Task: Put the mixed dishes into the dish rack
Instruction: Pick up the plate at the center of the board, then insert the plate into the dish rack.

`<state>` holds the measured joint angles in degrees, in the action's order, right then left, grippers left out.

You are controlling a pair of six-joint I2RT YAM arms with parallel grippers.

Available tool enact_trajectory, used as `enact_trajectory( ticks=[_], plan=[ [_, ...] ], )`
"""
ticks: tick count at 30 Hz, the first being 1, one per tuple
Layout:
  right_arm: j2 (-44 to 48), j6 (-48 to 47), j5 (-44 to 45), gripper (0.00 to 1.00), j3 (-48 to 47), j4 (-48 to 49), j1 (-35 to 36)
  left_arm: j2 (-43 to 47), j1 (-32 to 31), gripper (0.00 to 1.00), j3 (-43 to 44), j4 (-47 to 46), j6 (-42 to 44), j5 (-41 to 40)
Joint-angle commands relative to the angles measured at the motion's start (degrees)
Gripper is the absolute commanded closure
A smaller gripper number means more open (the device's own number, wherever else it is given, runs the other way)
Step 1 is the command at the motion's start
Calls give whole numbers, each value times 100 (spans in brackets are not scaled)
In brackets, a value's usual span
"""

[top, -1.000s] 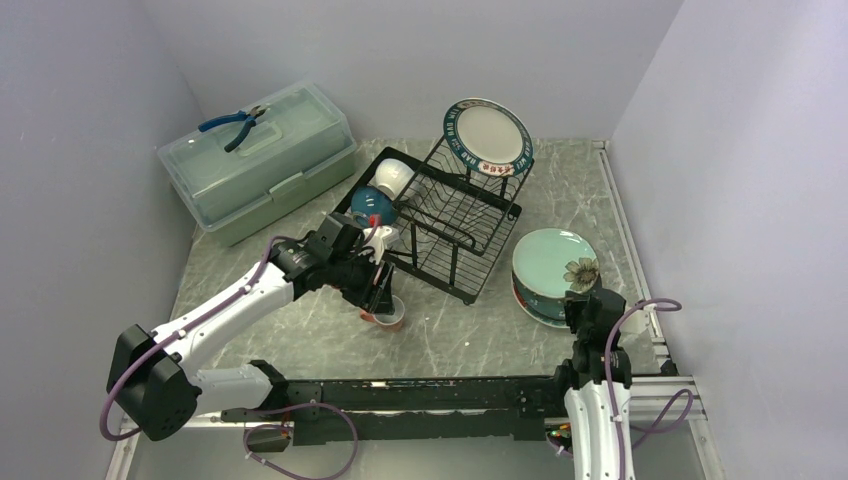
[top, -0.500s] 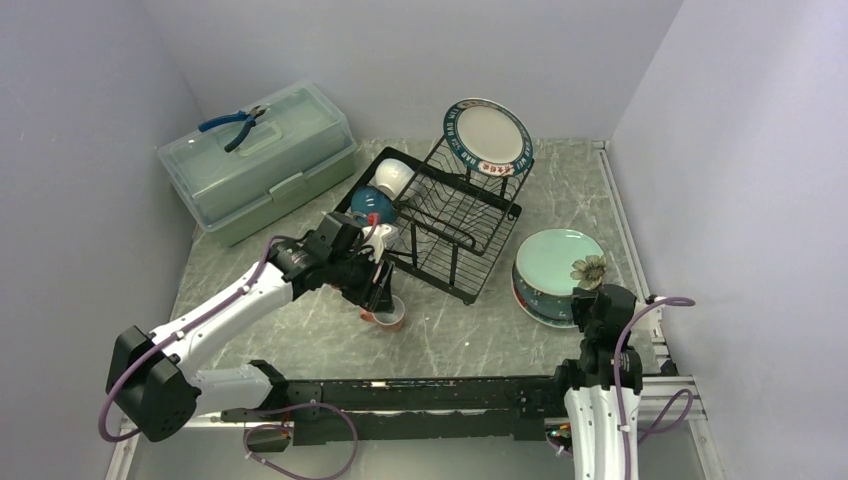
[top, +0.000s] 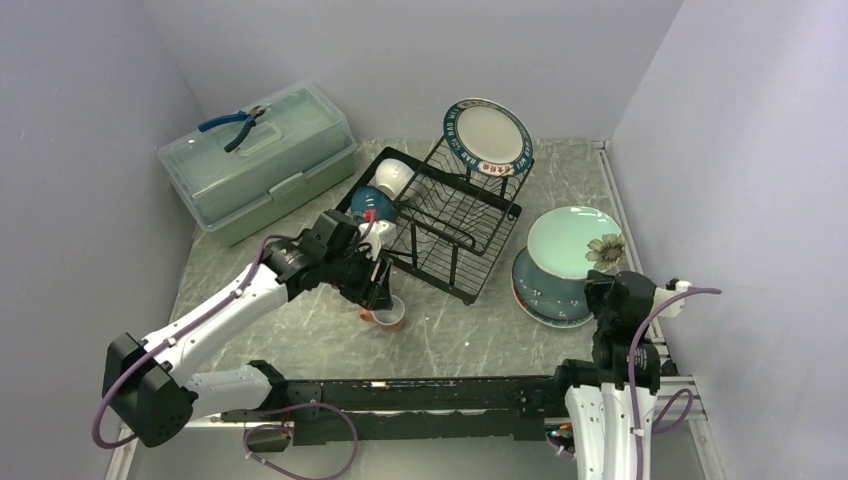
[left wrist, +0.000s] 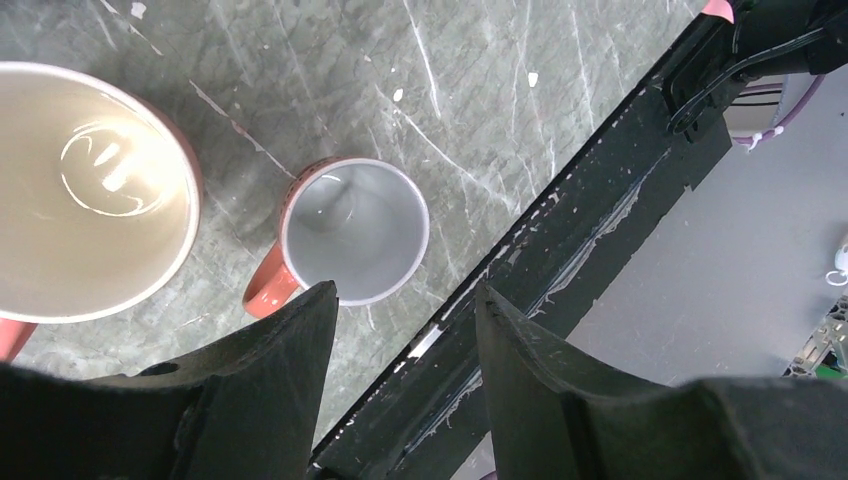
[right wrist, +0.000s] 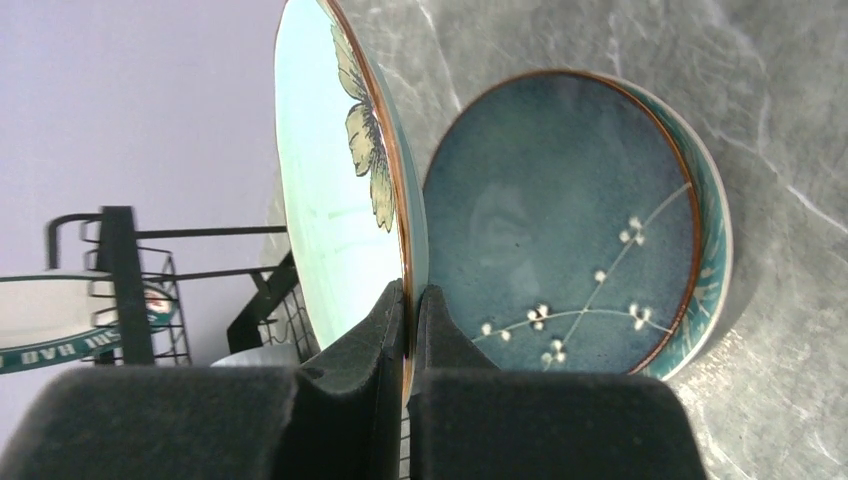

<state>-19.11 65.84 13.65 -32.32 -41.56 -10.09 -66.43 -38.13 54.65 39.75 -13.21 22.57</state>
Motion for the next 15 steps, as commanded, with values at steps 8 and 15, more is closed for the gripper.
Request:
enact_trajectory(
  ticks=[8, 15],
  plan=[
    [-607, -348, 291, 100, -1927, 682, -1, -121, 10, 41, 792, 300, -126, -81],
    [-995, -502, -107, 100, -2718, 738, -2, -218, 140, 40, 1531, 570, -274, 371]
  ],
)
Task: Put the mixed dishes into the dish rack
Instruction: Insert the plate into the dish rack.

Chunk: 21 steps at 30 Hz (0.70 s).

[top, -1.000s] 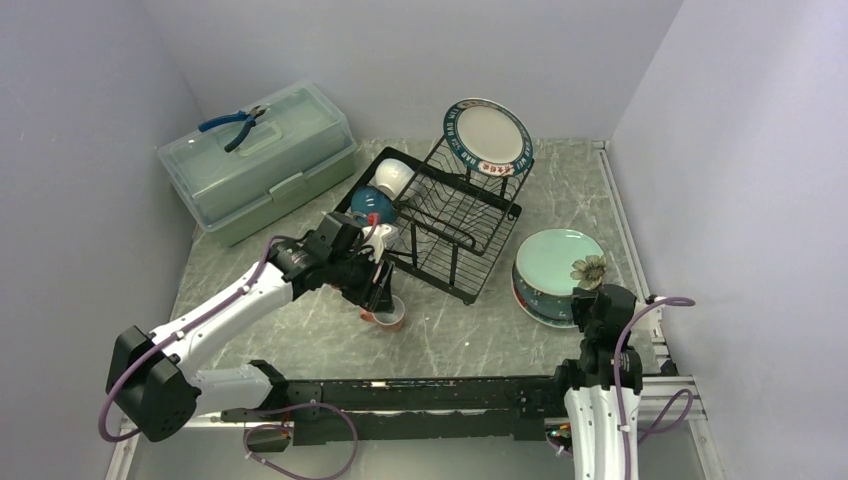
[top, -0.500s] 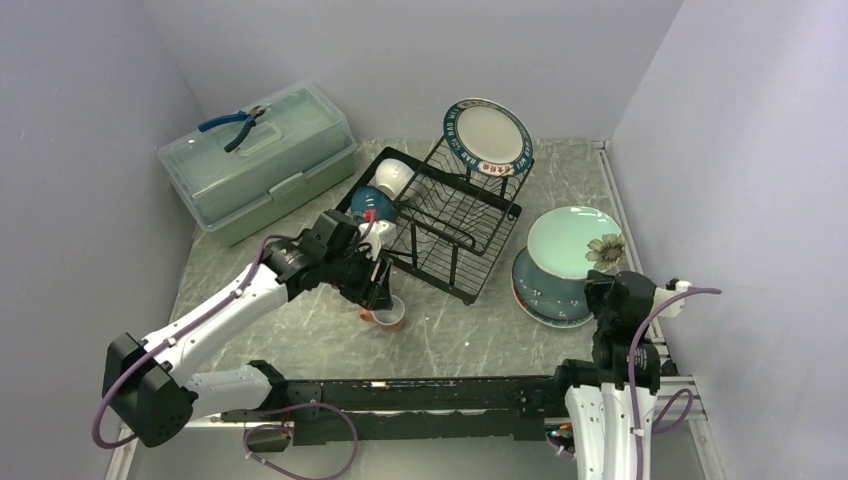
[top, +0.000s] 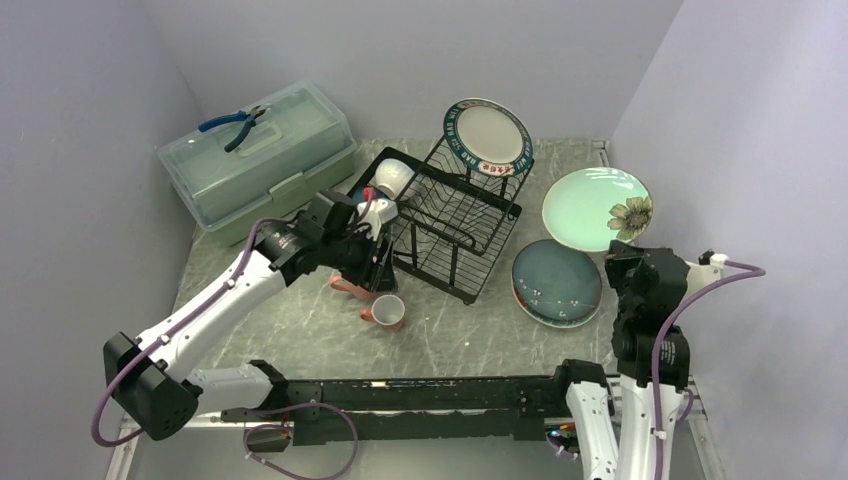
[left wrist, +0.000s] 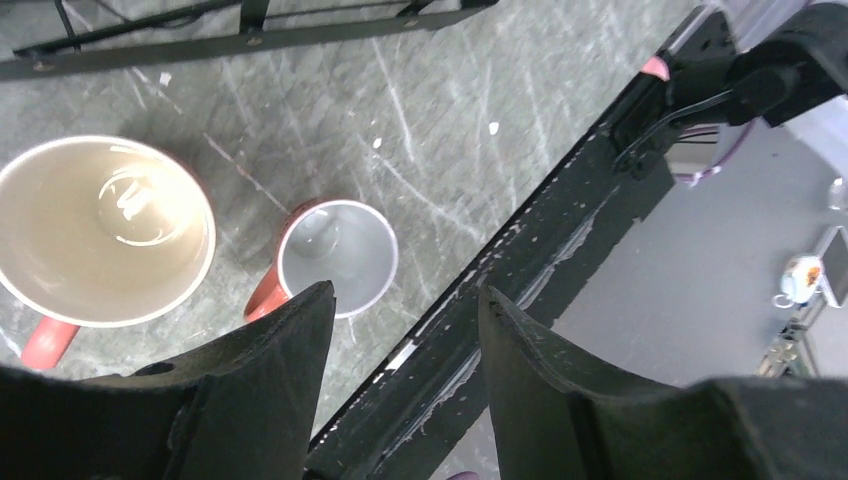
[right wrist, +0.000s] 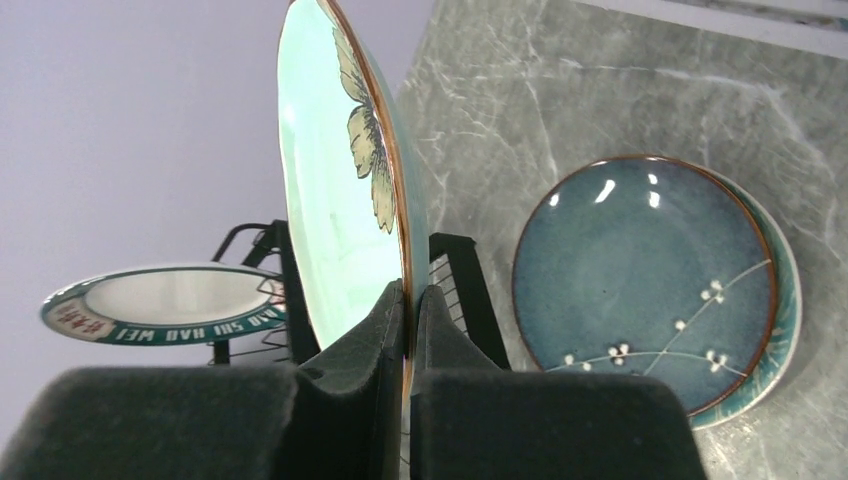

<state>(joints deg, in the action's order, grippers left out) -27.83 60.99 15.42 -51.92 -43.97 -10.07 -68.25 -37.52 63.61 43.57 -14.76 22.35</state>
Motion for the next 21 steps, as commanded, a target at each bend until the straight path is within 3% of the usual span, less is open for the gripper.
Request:
enact_trajectory(
  ticks=[1, 11, 21],
  plan=[
    [-196, -54, -414, 100, -871, 1026, -4, -65, 98, 39, 774, 255, -137, 498],
    [-827, -509, -1322, 100, -2064, 990, -4, -429, 554, 36, 2229, 634, -384, 1363],
    [-1440, -770, -2641, 100, -3019, 1000, -4, -904, 1298, 34, 2924, 157, -1066, 2079]
  ],
)
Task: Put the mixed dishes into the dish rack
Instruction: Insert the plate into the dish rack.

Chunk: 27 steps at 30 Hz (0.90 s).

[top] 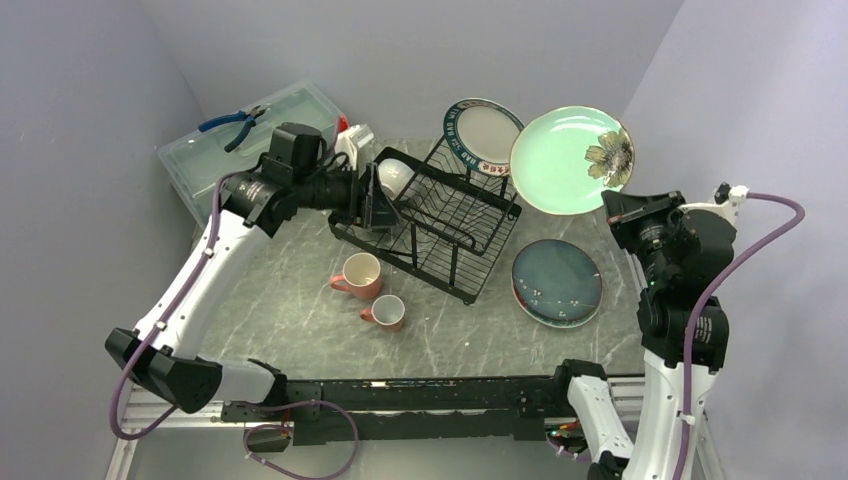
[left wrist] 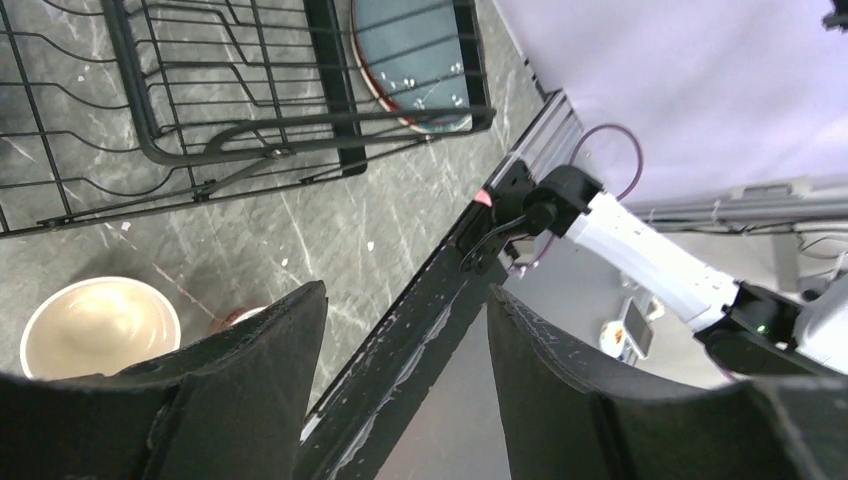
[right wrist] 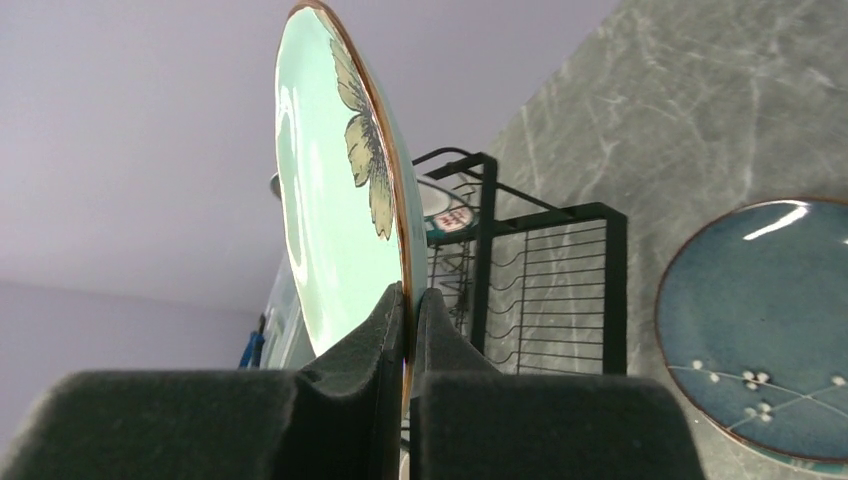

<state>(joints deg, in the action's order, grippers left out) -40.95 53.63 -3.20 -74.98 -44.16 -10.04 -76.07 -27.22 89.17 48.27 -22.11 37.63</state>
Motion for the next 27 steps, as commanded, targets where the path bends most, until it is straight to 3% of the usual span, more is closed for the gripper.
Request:
enact_trajectory(
  ticks=[1, 17, 23, 27],
  plan=[
    [-213, -62, -933, 100, -842, 982, -6, -171, 337, 34, 410, -369, -415, 653],
    [-1044, -15, -2733, 100, -1371, 1435, 9, -504, 954, 33, 425, -2478, -1999, 1980],
    [-1401, -62, -2890, 100, -1489, 1638, 344, -531, 1161, 32, 140, -3797, -2912, 2291],
    [-1610, -160, -2507, 100, -1557, 1756, 930, -665, 1201, 32, 128, -4296, -3322, 2409]
  ],
)
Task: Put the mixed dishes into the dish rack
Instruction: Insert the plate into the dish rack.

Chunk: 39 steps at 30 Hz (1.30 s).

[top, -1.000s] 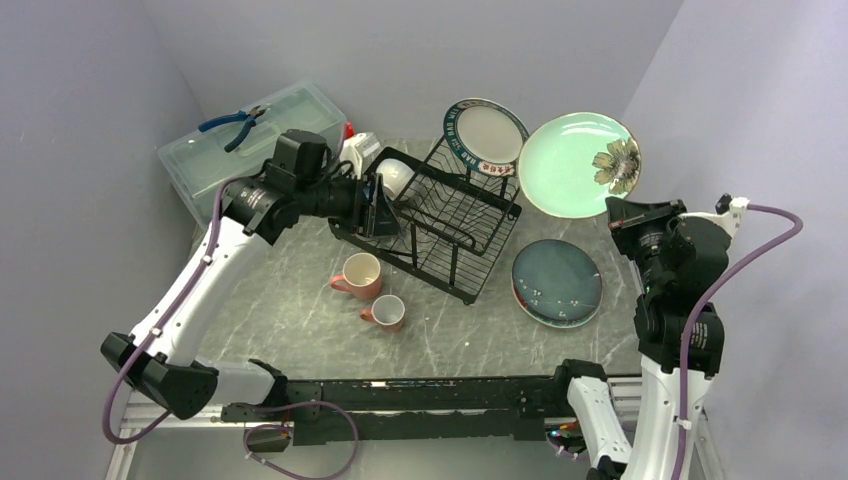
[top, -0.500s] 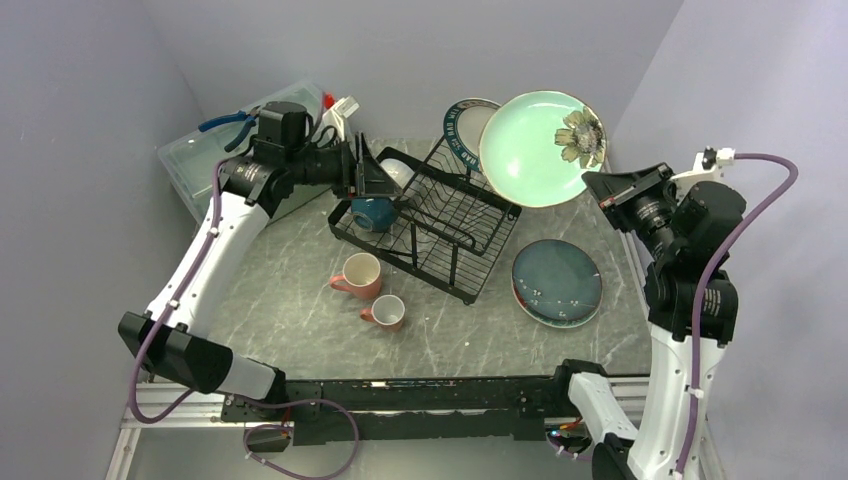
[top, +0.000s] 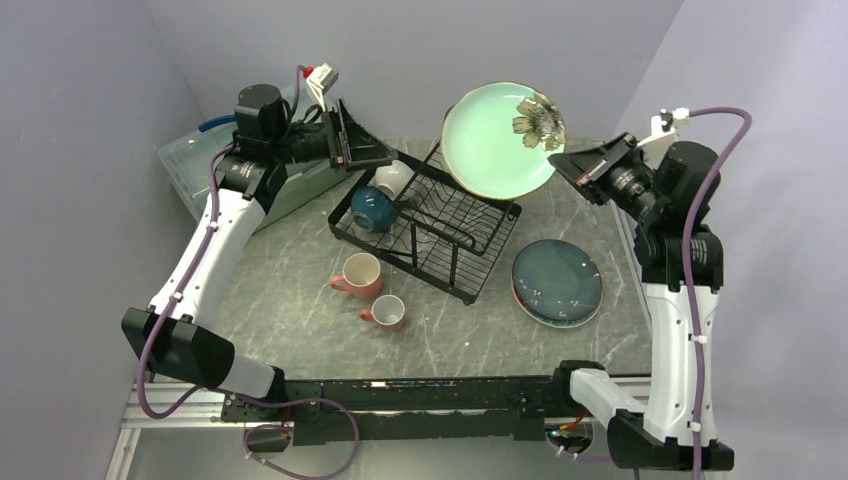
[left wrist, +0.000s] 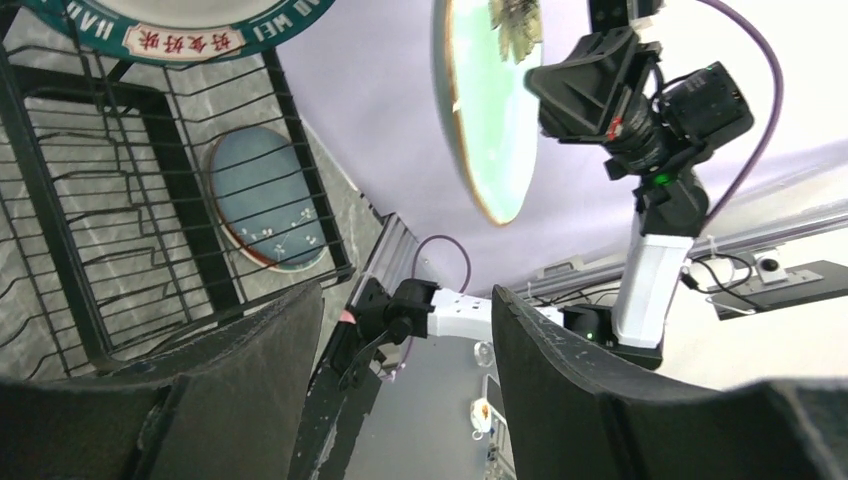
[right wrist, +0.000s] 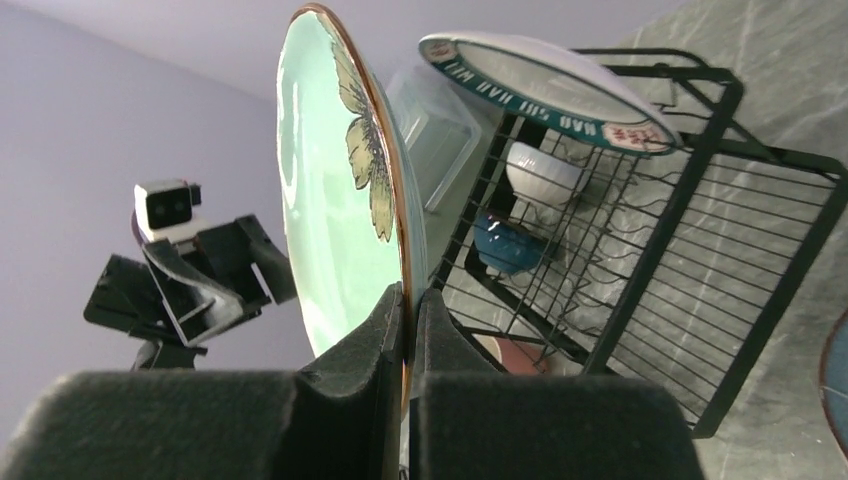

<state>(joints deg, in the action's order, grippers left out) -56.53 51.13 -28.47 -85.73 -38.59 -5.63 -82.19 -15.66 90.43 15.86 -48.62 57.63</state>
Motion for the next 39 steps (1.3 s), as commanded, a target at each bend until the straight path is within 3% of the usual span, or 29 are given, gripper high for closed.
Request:
enact_trajectory(
  ticks=[1, 12, 16, 22, 27, 31, 37, 39],
  plan=[
    [-116, 18, 146, 100, -525, 1182, 761, -70, 52, 32, 1, -1126, -723, 422],
    [-733, -156, 570, 100, -747, 1484, 1916, -96, 83, 31, 26, -908, -526, 390],
    [-874, -195, 675, 100, -814, 1588, 2175, -110, 89, 35, 14, -946, -542, 415],
    [-961, -320, 828, 100, -930, 1591, 2426, -100, 98, 51, 23, -752, -352, 371],
    [-948, -390, 843, 100, -938, 1591, 2508, -106, 103, 71, -24, -755, -340, 368],
    [-942, -466, 805, 100, -961, 1575, 2530, -105, 111, 99, -69, -765, -322, 345],
    [-903, -631, 704, 100, -909, 1546, 2540, -70, 133, 100, -222, -1027, -478, 334],
    [-909, -698, 678, 93, -901, 1511, 2540, -61, 142, 100, -264, -1170, -551, 359]
  ],
)
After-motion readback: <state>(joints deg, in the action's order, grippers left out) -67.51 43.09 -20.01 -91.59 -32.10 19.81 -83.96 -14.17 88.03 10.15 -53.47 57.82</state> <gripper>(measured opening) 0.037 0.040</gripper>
